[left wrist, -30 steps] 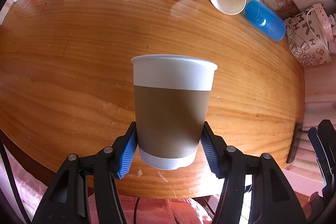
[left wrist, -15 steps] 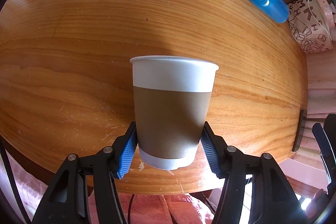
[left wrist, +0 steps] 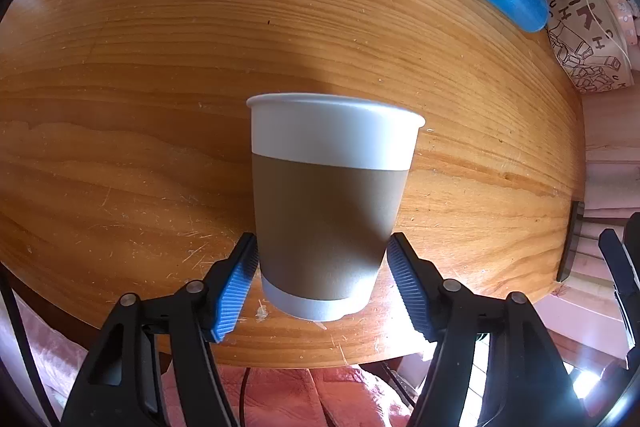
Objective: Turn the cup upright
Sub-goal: 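Lift the brown-sleeved cup with the left gripper and carry it across the desk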
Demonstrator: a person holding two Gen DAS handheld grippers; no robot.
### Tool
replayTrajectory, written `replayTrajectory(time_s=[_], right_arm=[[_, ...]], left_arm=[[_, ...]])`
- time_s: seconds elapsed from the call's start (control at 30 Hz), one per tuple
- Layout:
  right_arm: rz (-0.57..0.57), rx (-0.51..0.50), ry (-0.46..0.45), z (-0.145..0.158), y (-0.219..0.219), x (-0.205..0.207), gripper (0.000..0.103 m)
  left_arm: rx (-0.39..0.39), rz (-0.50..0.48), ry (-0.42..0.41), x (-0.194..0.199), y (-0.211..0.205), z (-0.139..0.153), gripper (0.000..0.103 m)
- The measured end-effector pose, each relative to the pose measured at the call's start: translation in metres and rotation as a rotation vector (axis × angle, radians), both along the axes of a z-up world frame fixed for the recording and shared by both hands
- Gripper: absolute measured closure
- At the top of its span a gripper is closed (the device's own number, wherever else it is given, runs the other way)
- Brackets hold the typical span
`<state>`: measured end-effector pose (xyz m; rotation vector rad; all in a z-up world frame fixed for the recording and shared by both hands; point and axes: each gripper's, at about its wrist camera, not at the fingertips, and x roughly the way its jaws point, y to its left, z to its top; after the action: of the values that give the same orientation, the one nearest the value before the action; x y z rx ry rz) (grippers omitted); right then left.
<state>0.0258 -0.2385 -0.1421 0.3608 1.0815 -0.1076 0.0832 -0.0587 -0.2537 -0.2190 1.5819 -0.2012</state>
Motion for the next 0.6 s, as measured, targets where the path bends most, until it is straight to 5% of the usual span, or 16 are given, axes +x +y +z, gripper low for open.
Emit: replayTrajectory(time_s=[0.6], right_arm=[[0.006,0.023,0.0,-0.003,-0.007,-0.008,0.013]], left_arm=[[0.053,-0.061,-0.021,-0.023,0.018,0.026,0.027]])
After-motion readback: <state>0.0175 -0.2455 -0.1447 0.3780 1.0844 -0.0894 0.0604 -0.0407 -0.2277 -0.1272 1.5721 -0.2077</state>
